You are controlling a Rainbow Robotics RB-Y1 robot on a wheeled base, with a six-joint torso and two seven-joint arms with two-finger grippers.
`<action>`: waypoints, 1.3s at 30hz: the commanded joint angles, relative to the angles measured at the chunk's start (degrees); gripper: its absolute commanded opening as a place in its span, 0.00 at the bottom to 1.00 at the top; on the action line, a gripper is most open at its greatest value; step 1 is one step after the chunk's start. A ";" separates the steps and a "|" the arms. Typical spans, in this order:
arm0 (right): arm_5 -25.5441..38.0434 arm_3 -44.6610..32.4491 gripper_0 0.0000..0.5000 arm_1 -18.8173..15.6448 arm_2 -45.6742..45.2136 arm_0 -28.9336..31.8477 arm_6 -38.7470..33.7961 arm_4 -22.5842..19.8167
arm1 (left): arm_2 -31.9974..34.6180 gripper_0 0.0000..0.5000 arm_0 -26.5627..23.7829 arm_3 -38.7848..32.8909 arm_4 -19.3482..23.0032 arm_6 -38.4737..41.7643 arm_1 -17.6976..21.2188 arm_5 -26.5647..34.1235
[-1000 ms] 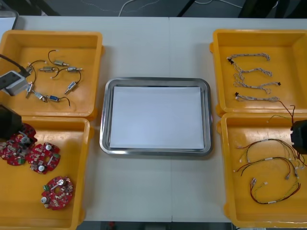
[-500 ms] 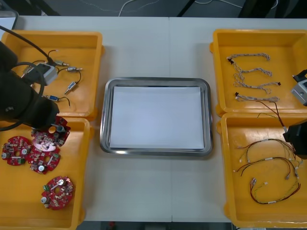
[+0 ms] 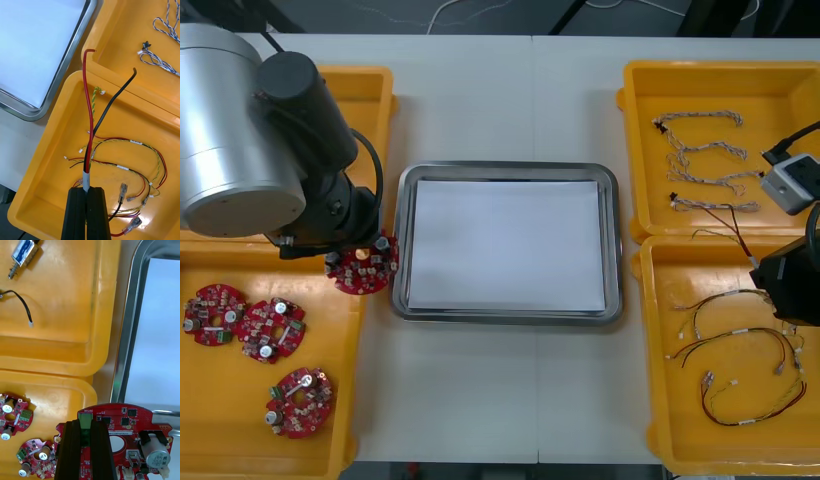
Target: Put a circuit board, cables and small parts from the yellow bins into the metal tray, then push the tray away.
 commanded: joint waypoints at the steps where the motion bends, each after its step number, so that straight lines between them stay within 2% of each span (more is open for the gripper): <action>1: 0.17 -1.60 0.00 -2.11 1.56 -1.88 -0.23 -0.07 | 0.96 0.00 -2.56 2.92 -3.26 -9.73 -3.78 -0.25; 14: 0.17 -1.60 0.00 -2.55 1.91 -2.40 -0.32 -0.78 | 0.96 0.00 -2.92 11.54 -11.43 -9.99 -15.03 0.45; 27: 0.17 -1.60 0.00 -2.55 1.91 -2.40 -0.32 -0.78 | 0.87 0.00 -1.68 12.59 -16.44 -9.64 -22.23 1.33; 32: 0.17 -1.60 0.00 -2.55 1.91 -2.40 -0.32 -0.78 | 0.70 0.00 0.25 12.50 -19.69 -10.26 -23.99 1.24; 39: 0.17 -1.60 0.00 -2.55 1.91 -2.40 -0.32 -0.78 | -1.41 0.00 4.56 12.77 -25.49 -12.10 -23.46 -2.01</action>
